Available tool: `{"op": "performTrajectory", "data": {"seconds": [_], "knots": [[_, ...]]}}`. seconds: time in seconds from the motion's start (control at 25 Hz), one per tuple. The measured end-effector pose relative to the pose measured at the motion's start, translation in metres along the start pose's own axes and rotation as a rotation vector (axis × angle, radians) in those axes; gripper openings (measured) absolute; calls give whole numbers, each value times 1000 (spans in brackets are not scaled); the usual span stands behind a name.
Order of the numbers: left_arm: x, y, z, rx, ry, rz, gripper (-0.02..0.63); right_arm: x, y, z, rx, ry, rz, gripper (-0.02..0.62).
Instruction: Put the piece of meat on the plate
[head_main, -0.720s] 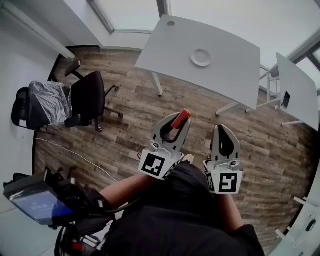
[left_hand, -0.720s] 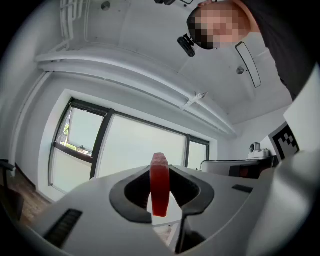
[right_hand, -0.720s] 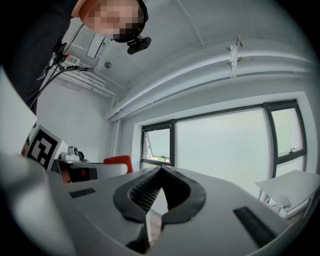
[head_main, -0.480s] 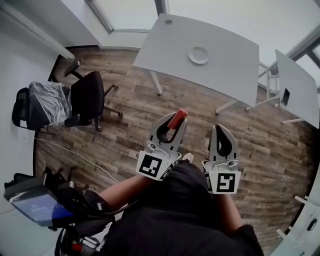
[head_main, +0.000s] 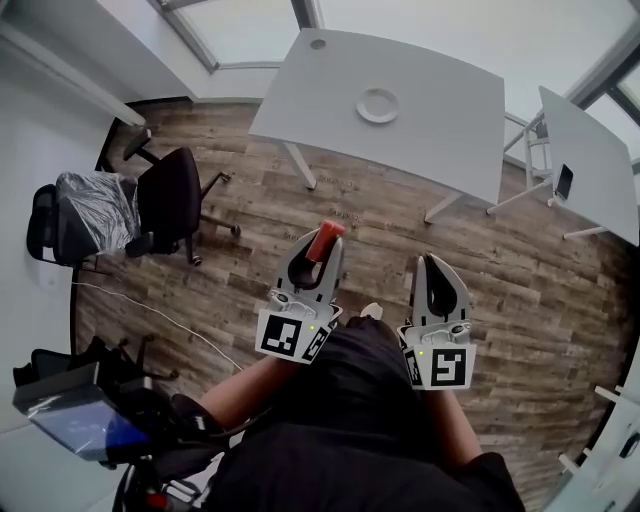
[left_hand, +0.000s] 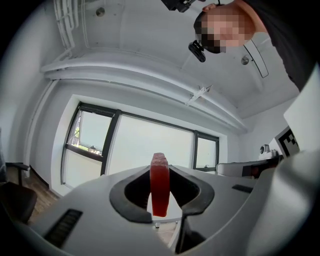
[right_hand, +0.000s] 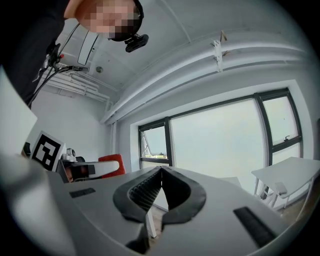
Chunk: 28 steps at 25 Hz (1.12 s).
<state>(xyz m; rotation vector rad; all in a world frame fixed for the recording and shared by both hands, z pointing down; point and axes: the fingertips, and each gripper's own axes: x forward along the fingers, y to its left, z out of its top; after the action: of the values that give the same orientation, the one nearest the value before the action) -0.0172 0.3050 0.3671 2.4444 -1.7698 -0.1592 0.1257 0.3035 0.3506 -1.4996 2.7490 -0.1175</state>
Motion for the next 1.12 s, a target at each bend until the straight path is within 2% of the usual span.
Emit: {"op": "performTrajectory", "data": {"seconds": [0.24,0.56,0.84,1.12], "knots": [[-1,-11,-9,-6,3,44,95,-11,-20,-10,19,-4,11,6],[21,-9,-19,-8,10,44,95,-8,-45,-16,46,-3,-20,6],[66,-5,-24,-39,-11,-11,95,18,-62,-18,21,11,-41,6],[136,29,-24,-33,5,-79,95,96,-79,-17,17,24,-57,6]]}}
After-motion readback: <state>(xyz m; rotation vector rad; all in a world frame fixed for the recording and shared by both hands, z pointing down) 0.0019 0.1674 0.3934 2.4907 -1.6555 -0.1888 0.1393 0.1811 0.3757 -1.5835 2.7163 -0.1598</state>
